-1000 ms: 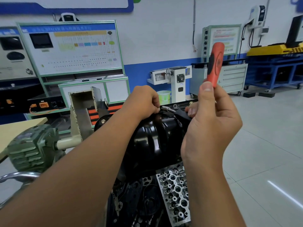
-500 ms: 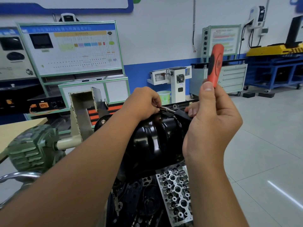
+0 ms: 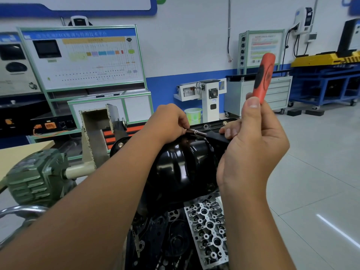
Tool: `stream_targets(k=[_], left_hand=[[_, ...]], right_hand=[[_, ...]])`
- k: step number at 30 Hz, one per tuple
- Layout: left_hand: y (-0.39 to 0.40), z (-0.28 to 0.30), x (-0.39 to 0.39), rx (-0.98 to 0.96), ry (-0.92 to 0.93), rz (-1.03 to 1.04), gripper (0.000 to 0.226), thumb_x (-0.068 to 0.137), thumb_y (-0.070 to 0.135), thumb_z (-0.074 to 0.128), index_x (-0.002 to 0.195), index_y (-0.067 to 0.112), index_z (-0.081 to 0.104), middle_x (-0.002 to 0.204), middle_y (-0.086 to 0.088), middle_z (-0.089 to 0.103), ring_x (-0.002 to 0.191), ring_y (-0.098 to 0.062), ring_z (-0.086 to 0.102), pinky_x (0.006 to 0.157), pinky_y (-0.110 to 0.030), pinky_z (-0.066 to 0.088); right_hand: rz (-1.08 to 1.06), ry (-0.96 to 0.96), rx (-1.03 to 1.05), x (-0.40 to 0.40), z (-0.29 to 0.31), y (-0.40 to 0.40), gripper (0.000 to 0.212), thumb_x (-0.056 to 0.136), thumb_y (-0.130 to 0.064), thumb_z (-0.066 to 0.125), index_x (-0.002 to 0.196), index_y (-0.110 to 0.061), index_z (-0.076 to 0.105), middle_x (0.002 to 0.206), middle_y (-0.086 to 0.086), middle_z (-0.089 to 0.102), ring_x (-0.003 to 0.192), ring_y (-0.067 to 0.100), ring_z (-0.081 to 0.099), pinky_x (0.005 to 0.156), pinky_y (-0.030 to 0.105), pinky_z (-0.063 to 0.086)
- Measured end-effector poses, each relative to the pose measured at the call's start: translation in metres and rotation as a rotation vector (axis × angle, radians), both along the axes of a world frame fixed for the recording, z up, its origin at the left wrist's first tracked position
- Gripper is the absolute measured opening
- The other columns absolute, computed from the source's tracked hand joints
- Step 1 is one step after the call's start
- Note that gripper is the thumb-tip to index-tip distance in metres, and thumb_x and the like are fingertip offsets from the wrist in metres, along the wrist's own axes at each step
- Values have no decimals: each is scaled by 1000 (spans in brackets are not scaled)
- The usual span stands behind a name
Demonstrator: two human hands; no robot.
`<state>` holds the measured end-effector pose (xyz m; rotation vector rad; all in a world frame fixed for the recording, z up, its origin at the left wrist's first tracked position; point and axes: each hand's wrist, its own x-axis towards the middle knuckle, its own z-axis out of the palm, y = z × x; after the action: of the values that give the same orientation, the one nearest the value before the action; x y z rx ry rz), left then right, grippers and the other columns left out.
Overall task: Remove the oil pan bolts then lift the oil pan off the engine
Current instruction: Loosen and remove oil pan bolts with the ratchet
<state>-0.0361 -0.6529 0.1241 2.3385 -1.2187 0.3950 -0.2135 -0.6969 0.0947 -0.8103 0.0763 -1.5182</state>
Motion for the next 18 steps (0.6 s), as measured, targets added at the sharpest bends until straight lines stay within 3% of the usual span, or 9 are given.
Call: stream_targets(k=[7,10,13,18], left_hand=[[-1,0,-2,-23,12,46,29,80,7,82,65,32,74,64,23,56,68,4,48,57,-11,32],[-1,0,-2,-26,12,70,40,80,5,78,56,34,66,62,22,55,66,4,49,56,-11,33],[-1,1,-4,-26,7,72,37,79,4,75,58,33,67,62,21,55,64,4,49,55,-11,34],[2,2,-9,-44,22,11,25,77,3,70,75,27,77,65,20,62,63,10,56,55,-5,35]], right_hand=[[-5,-10,-19,3,-2,-3,22,103,-19,61,112,-6,76,57,-11,39,50,8,33,48,26,38],[17,-2,-54,2,-3,-6,19,102,-20,62,108,-14,78,60,-11,43,50,8,33,48,25,38],[33,55,-182,0,-3,-6,18,102,-23,62,101,-29,79,59,-11,42,51,9,36,50,23,41],[59,143,-366,-2,-2,-1,21,102,-27,62,103,-42,77,61,-3,41,55,15,36,50,37,34]])
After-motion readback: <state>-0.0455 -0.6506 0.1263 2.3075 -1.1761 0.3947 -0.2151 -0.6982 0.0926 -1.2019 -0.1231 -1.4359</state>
